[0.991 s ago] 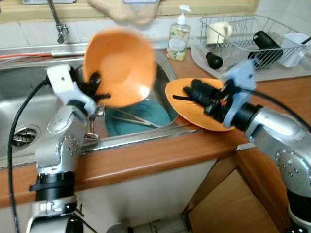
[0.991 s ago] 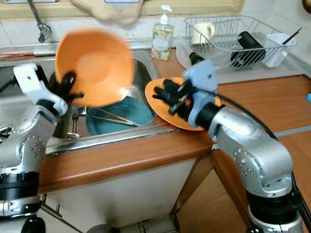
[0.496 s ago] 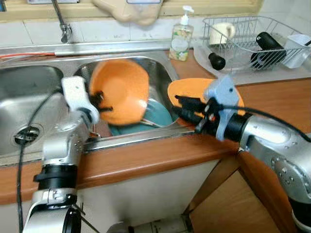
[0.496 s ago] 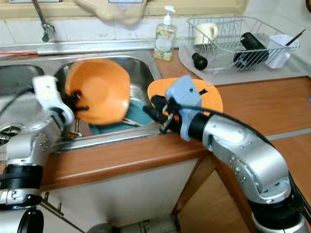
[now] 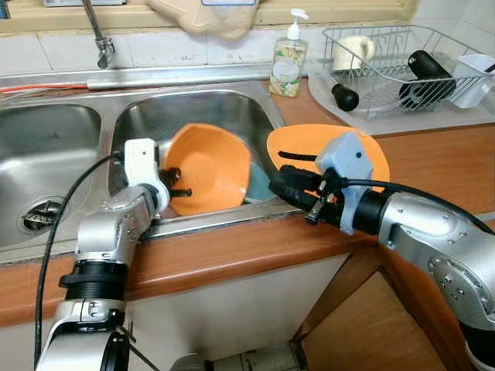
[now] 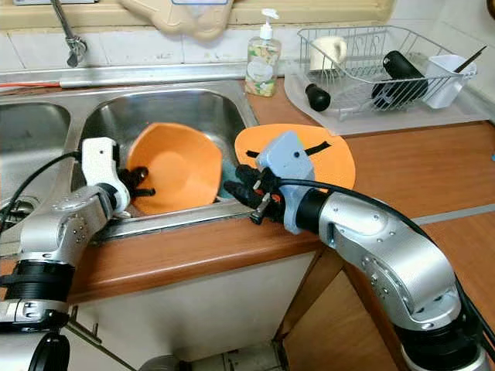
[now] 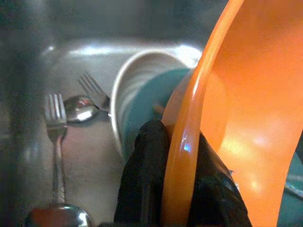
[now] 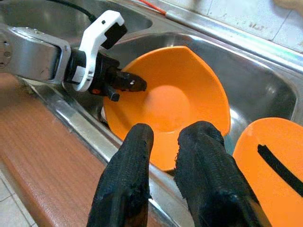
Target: Kitchen organization
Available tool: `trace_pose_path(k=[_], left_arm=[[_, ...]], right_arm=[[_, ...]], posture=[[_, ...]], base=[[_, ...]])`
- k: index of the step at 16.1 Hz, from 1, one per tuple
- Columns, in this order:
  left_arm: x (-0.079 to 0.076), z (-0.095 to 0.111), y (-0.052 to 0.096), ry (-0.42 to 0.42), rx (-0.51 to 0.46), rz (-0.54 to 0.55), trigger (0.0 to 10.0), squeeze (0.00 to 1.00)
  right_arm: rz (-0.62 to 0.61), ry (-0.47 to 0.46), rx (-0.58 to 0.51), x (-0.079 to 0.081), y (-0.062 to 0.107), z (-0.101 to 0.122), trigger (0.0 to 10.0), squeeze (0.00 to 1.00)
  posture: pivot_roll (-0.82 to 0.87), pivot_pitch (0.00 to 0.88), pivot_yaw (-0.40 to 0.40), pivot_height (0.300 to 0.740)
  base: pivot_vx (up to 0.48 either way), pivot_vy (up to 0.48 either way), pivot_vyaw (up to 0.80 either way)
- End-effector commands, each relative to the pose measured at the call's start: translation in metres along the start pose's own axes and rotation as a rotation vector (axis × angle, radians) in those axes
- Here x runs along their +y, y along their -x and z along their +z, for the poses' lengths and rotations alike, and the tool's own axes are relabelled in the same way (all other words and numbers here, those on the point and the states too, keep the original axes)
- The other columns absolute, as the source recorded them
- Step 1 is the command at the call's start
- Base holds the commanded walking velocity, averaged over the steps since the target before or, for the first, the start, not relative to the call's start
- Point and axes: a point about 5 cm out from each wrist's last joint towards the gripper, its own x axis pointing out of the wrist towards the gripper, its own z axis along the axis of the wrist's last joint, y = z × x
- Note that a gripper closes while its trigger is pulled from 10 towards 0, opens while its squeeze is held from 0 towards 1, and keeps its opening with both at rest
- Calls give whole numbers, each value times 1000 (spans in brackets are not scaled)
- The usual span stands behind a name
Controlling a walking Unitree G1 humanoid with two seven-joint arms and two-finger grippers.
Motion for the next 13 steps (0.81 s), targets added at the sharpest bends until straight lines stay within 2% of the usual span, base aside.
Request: trace_pose_path(k=[1,7,10,13], left_arm=[[-3,8,-1,-21,-8,-19,10000,1000],[-3,8,-1,-43,12,-25,10000,1000],[0,10,0,-68,-16,-17,10000,1000],[-2,27,8,-133,-187,-52,10000,1000]], right_arm=[[11,17,12,3,2,-1,10000,0],[6,26,22,2,2,-3,10000,0],[-27,24,21,-1,2,-4,10000,0],[-296,-25,0,-32,6,-10,10000,0]], posture=[[-80,0,38,740],[-83,0,42,740],[-81,0,40,740],[-84,0,39,740]], base=[[0,0,0],[0,0,0],[0,0,0],[0,0,0]])
